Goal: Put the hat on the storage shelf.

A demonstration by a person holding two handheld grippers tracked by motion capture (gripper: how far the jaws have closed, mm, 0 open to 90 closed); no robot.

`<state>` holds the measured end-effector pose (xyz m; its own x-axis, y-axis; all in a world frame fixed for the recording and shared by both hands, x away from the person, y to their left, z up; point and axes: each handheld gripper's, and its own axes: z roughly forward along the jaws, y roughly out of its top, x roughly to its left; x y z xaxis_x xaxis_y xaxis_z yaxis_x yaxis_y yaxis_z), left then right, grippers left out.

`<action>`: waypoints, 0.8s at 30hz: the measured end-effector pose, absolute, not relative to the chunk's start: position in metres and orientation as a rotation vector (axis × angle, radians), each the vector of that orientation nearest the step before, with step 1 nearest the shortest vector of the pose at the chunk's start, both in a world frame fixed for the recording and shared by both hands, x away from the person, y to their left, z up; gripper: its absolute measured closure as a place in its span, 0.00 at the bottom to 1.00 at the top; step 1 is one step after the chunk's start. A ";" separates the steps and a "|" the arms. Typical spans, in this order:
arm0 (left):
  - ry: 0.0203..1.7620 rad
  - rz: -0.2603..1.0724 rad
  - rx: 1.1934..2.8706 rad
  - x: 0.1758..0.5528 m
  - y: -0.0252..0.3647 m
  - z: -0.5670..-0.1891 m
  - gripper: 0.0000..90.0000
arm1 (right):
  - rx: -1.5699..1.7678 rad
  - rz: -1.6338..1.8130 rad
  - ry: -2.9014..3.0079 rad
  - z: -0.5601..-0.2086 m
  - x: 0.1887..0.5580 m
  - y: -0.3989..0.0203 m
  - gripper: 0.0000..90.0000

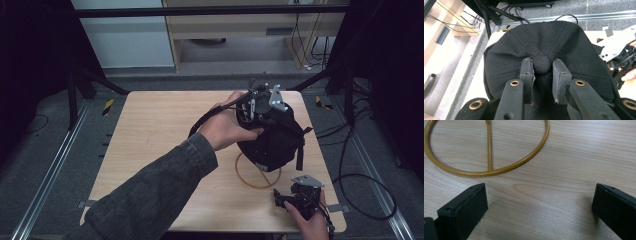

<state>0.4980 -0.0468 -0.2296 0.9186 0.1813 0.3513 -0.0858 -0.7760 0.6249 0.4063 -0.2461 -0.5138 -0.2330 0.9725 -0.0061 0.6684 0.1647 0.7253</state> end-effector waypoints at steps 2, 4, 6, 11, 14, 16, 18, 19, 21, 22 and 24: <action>0.064 0.526 2.410 0.497 -0.047 -0.231 0.81 | 1.549 0.841 1.970 -0.514 0.406 -0.246 0.00; 0.065 0.520 2.419 0.497 -0.048 -0.232 0.81 | 1.549 0.840 1.970 -0.514 0.406 -0.246 0.00; 0.070 0.515 2.420 0.498 -0.048 -0.235 0.81 | 1.549 0.840 1.971 -0.514 0.406 -0.246 0.00; 0.071 0.499 2.432 0.500 -0.050 -0.242 0.81 | 1.549 0.846 1.974 -0.514 0.406 -0.246 0.00; 0.074 0.498 2.430 0.500 -0.050 -0.243 0.81 | 1.549 0.844 1.973 -0.514 0.406 -0.246 0.00; 0.079 0.495 2.429 0.501 -0.050 -0.244 0.81 | 1.549 0.843 1.973 -0.514 0.406 -0.246 0.00; 0.083 0.489 2.429 0.502 -0.049 -0.244 0.81 | 1.548 0.844 1.973 -0.514 0.406 -0.246 0.00; 0.082 0.488 2.431 0.503 -0.049 -0.244 0.81 | 1.549 0.844 1.973 -0.514 0.406 -0.246 0.00; 0.088 0.484 2.429 0.504 -0.049 -0.245 0.81 | 1.549 0.844 1.973 -0.514 0.406 -0.246 0.00; 0.093 0.482 2.427 0.505 -0.049 -0.245 0.81 | 1.549 0.844 1.973 -0.514 0.406 -0.246 0.00; 0.097 0.477 2.426 0.506 -0.049 -0.246 0.81 | 1.550 0.843 1.972 -0.514 0.406 -0.246 0.00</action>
<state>0.5059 -0.0489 -0.2457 0.9309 0.1876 0.3134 -0.0509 -0.7831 0.6199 0.4063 -0.2460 -0.5137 -0.2348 0.9720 -0.0038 0.6687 0.1644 0.7251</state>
